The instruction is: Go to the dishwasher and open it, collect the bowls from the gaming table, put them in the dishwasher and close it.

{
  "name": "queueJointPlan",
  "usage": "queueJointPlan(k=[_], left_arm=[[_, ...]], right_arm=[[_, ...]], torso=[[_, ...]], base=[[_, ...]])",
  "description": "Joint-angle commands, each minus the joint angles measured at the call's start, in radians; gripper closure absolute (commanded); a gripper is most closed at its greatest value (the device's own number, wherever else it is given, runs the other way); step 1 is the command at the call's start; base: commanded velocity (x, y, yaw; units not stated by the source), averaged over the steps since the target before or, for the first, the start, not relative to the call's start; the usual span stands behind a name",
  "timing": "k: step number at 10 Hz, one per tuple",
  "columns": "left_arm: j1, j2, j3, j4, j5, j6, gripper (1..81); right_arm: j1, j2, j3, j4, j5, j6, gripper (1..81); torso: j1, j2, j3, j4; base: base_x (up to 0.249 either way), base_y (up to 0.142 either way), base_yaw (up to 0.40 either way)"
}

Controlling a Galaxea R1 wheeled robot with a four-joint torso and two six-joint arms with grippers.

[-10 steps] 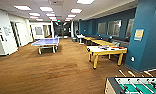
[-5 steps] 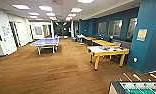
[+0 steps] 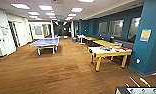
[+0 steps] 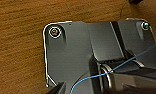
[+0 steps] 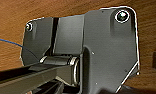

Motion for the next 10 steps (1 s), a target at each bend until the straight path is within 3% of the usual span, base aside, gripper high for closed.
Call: queueJointPlan(k=[1,10], left_arm=[[-0.056,-0.006,-0.003,-0.001,0.05,0.003,1.0],[-0.056,-0.003,-0.003,-0.001,0.05,0.004,1.0]], right_arm=[[0.062,-0.003,0.004,-0.004,-0.052,-0.004,1.0],[0.061,-0.006,-0.013,0.004,-0.052,0.008,1.0]], torso=[[0.001,0.0,0.0,0.0],[0.001,0.0,0.0,0.0]], base=[[0.178,0.0,0.0],[0.176,0.0,0.0]])
